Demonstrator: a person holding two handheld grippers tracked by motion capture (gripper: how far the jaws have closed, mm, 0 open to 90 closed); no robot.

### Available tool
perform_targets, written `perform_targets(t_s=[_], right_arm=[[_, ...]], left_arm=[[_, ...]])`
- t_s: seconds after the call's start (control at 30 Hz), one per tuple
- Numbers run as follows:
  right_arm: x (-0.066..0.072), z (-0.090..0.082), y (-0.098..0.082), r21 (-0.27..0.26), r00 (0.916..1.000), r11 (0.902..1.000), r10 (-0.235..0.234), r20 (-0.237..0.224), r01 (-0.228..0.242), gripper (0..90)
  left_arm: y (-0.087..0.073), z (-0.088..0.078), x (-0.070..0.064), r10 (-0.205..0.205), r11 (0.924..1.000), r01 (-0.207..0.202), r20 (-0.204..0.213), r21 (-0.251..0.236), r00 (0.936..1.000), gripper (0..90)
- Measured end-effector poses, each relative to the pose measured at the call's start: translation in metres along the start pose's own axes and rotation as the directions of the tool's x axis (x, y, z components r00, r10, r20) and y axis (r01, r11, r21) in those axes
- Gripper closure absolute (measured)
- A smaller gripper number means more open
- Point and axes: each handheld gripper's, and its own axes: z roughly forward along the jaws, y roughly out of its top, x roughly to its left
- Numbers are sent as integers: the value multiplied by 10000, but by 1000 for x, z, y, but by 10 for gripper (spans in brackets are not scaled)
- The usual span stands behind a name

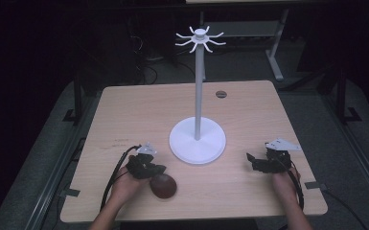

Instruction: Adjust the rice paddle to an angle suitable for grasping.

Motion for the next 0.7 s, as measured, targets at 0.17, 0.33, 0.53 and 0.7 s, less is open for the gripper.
perform_targets(t_s=[0.17, 0.33, 0.53, 0.7], right_arm=[[0, 0, 0, 13, 10000, 10000, -1, 11, 1, 137], [1, 0, 0, 12, 10000, 10000, 4, 27, -4, 137], [0, 0, 0, -11, 10000, 10000, 22, -4, -22, 137], [1, 0, 0, -15, 10000, 10000, -18, 4, 18, 137]], left_arm=[[-12, -7, -4, -28, 9999, 29, -14, 160, 10000, 896], [-10, -12, -1, 116, 9998, -111, -276, 160, 9996, 896], [-14, -38, 15, -14, 9997, -15, -1275, -224, 9918, 896], [-26, -59, 38, -473, 9979, 367, -2109, -539, 9764, 896]])
